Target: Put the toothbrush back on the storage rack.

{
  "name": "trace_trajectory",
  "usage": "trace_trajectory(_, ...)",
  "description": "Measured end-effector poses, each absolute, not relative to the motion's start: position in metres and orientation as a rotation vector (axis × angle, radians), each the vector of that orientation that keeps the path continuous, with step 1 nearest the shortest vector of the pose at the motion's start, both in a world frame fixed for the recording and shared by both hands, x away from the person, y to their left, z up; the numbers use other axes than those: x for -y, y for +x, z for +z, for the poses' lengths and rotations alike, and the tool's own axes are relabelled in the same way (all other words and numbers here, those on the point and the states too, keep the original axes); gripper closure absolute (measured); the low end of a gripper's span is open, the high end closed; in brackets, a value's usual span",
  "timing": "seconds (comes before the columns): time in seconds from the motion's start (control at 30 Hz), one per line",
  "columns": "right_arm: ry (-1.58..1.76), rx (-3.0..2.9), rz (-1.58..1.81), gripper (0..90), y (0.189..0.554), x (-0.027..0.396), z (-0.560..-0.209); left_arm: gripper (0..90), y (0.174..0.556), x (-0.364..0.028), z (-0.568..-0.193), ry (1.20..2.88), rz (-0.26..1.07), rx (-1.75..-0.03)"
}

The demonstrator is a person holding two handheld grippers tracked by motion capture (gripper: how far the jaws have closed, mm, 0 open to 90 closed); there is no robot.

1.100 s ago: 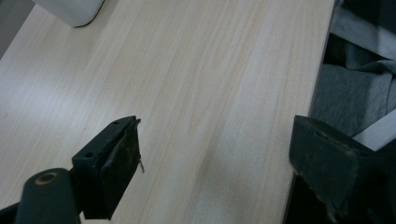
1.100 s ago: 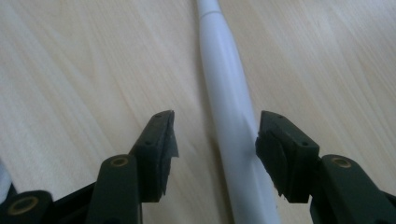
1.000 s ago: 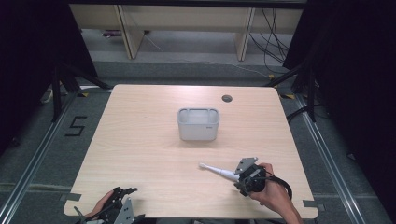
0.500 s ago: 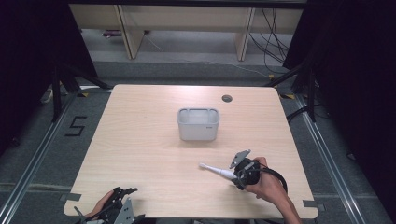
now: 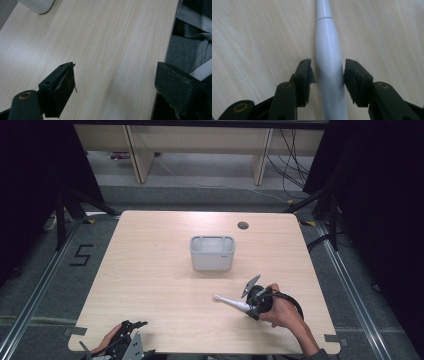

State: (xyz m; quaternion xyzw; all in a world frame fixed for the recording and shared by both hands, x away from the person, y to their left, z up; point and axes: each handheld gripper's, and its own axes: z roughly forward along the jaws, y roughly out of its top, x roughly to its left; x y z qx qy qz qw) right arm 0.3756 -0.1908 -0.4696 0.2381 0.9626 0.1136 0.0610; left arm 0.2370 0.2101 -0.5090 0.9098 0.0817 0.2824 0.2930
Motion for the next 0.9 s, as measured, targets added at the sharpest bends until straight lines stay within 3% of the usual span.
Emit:
trace_trajectory(0.37,0.683,-2.964,0.285,65.5,0.386,0.189,-0.472,16.0,0.237,-0.210,-0.508,2.440,0.746,-0.217)
trace_trajectory(0.9,0.713,-2.990,0.164,66.2,0.391,0.178,-0.474,16.0,0.237,-0.210,-0.510,2.435,0.755,-0.220)
